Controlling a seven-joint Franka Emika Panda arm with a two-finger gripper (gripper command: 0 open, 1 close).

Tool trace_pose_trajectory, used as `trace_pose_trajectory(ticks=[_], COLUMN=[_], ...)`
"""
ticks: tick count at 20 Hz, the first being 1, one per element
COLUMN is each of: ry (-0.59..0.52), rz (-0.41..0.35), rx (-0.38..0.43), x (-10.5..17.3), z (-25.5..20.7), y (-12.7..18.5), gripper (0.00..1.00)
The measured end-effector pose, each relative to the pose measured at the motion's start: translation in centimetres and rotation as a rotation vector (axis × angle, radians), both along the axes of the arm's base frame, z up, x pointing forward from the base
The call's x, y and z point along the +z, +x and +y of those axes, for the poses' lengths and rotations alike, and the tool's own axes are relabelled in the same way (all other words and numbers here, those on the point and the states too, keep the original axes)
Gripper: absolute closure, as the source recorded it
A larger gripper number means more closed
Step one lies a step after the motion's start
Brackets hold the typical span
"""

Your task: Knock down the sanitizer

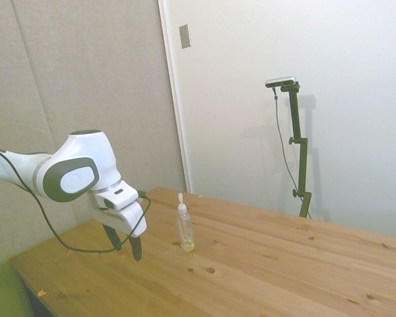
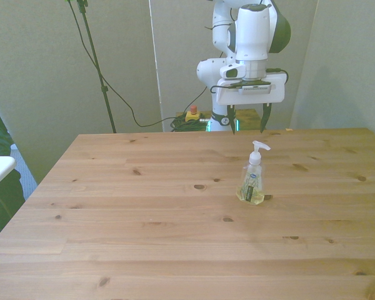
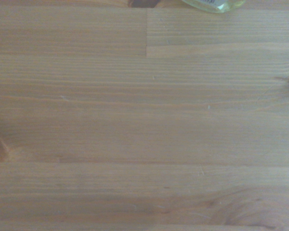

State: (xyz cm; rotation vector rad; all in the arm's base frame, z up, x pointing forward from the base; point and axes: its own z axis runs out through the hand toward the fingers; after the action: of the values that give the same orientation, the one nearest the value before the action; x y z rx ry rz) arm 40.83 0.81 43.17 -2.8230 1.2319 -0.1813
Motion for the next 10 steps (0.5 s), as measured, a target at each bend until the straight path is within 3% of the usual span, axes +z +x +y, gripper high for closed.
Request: trace_pose_trajectory(ticks=[8, 9, 10], ry=[0.004, 0.005, 0.004], rz=[0.040, 0.046, 0.049], rx=[-0.020, -0.026, -0.034], x=[-1.4, -1.6, -1.7], z=[0.0, 0.1, 0.3], y=[2.2, 3.0, 3.9], gripper=[0.00, 1.00, 1.00])
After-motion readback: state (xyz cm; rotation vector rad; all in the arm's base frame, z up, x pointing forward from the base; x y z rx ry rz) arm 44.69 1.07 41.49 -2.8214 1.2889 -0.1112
